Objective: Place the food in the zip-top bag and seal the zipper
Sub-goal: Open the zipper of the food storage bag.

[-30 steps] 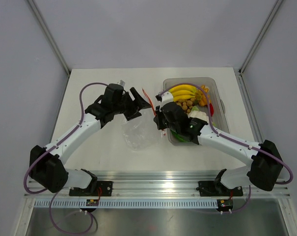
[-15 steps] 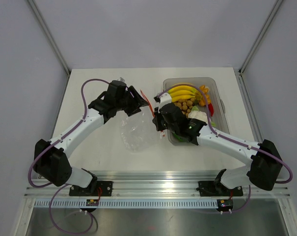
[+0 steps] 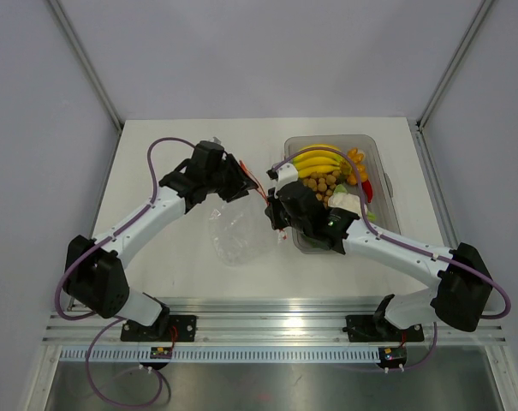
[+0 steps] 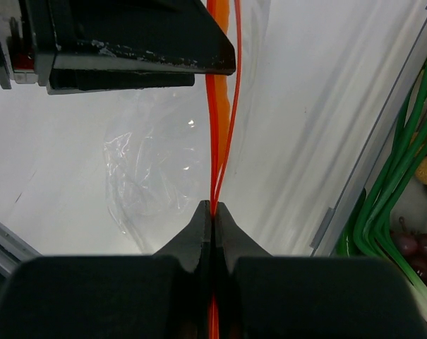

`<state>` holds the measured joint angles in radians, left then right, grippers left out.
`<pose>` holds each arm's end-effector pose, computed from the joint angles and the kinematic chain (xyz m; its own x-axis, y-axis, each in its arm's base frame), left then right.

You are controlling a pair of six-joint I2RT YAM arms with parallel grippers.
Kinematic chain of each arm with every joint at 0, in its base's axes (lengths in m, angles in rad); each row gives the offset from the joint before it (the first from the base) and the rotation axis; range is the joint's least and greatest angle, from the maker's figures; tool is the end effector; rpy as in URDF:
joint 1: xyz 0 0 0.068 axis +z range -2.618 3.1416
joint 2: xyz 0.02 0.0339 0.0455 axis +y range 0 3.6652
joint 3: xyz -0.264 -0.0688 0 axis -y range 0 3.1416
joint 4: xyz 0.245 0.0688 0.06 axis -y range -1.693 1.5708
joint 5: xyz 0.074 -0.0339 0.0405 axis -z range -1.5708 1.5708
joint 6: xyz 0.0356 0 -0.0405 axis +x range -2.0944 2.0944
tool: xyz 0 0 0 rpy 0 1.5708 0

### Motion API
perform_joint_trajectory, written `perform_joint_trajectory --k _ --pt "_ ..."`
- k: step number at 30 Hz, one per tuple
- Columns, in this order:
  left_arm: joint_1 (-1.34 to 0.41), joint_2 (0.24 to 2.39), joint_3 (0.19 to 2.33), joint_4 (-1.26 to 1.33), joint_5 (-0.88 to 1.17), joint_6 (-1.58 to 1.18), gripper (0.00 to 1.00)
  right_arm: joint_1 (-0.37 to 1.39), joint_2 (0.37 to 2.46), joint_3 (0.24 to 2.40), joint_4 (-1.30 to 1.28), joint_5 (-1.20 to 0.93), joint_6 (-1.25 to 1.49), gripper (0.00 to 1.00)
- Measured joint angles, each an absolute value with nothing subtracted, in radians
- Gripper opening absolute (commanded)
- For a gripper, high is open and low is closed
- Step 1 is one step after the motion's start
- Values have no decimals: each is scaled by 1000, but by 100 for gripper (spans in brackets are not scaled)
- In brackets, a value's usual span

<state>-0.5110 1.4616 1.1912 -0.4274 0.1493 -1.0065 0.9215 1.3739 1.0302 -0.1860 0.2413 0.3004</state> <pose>0.2827 -0.1646 0.2981 -0.7924 -0.5137 -0.3291 -0.1617 0.6970 -0.6986 0.1960 0.2441 0.2915 -0.4838 -0.1621 -0.8600 -0.5293 0.8368 0.1400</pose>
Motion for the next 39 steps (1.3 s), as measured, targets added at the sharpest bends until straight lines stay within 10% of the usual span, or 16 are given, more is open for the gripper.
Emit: perform_joint_trajectory --k 9,11,12,15,39 --pt "-511 1463 1191 -425 159 -994 11 926 1374 1030 -186 251 300 5" --pt "-511 1470 1192 -425 165 -982 0 929 1374 1034 -194 251 302 22" --pt "-511 1477 1194 -429 168 -974 0 930 1374 1038 -203 250 305 50" --pt "-511 1507 1208 -453 168 -945 0 932 1374 1061 -240 250 308 66" --pt "-511 1426 1203 -545 210 -835 0 934 1545 1291 -498 242 447 57"
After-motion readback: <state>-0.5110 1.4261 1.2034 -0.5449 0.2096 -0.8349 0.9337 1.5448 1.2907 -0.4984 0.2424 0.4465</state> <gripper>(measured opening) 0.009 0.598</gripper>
